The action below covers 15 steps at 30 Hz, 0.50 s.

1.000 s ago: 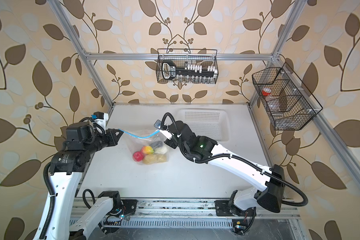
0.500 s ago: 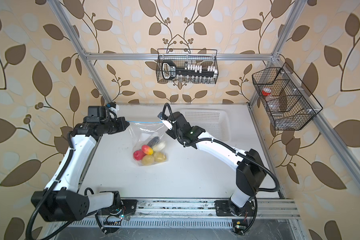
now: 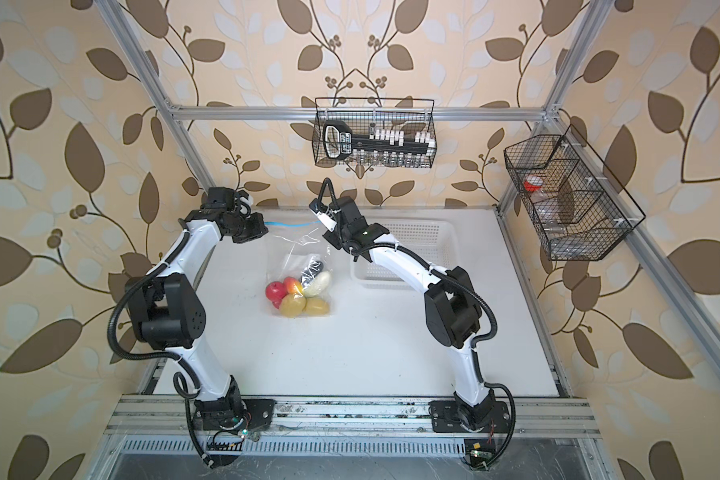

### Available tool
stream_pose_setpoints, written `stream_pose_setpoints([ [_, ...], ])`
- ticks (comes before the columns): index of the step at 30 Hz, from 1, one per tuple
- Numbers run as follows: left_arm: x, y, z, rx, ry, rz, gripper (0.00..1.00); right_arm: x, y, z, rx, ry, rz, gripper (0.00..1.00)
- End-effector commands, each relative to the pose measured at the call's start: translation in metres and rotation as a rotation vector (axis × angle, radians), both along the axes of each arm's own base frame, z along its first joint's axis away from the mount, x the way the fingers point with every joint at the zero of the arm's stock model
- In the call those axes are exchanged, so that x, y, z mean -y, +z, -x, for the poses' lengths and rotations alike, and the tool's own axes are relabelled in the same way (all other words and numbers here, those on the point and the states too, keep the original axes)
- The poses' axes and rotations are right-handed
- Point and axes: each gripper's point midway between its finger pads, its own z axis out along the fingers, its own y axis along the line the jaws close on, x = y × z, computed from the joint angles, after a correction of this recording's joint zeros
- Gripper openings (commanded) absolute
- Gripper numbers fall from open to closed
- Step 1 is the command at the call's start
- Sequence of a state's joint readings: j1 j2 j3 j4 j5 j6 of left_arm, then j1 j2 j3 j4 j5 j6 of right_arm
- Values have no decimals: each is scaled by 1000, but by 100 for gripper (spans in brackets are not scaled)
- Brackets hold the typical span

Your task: Place the food in the zip-top bag and seal the zipper

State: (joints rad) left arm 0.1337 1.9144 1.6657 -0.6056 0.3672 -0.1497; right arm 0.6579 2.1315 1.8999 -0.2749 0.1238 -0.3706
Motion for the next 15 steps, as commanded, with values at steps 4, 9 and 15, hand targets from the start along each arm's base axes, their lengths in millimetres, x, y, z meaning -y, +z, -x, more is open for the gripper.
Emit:
stream_pose_setpoints([
  [4,-14,-20,-35,-6,4,83,0,-23,-25,-22,-7,57,16,55],
  [9,-19,-39,-58,-10,10,115,0,-22,-19,-35,4,46,-49,92],
  [15,-17,-63,-79,-28,0,172,0,-1,10,-42,-10,10,-188,100],
])
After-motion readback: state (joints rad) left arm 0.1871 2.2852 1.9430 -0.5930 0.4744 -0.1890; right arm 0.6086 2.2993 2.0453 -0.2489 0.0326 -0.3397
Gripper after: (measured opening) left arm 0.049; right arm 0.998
